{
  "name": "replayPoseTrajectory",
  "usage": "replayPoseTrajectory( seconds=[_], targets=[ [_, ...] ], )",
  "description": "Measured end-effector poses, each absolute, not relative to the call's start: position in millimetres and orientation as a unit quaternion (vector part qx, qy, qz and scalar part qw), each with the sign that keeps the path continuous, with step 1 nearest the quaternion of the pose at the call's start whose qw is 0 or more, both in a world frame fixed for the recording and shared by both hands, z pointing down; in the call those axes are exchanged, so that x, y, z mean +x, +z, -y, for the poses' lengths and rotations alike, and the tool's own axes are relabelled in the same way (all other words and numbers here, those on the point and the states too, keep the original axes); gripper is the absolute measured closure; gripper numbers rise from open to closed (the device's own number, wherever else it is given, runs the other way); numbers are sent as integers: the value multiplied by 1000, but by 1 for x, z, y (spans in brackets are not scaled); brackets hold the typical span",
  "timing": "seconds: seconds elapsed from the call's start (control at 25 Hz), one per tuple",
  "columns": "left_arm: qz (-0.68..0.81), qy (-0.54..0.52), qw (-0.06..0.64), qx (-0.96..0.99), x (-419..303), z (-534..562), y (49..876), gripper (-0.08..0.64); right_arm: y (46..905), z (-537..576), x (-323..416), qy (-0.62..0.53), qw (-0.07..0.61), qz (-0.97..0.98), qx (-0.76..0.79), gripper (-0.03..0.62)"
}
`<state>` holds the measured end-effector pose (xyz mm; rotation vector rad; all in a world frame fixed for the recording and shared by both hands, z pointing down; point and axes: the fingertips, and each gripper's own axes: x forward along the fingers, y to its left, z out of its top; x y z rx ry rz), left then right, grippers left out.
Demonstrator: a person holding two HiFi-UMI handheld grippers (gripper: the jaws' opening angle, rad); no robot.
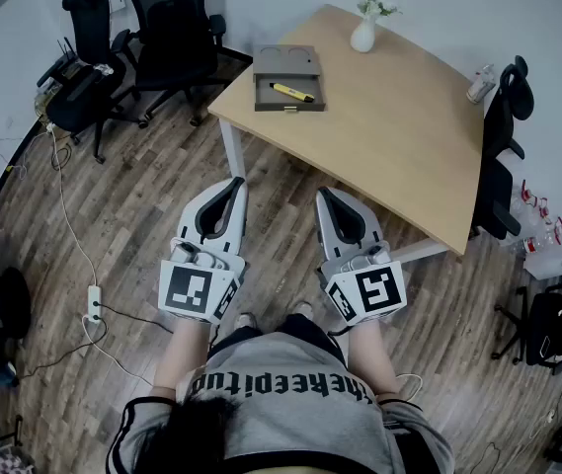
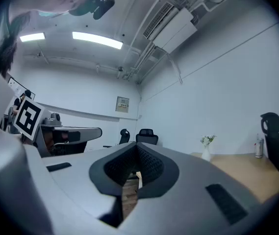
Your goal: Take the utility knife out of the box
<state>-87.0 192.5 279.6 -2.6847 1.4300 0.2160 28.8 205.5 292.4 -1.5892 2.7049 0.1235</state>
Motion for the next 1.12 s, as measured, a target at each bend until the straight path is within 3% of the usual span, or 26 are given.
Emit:
replayPoseTrajectory(
  seconds=[1.12],
  targets=[
    [-426,84,43,-900,-168,-207,287,541,292,-231,-47,44,22,-833,-552,588]
  ],
)
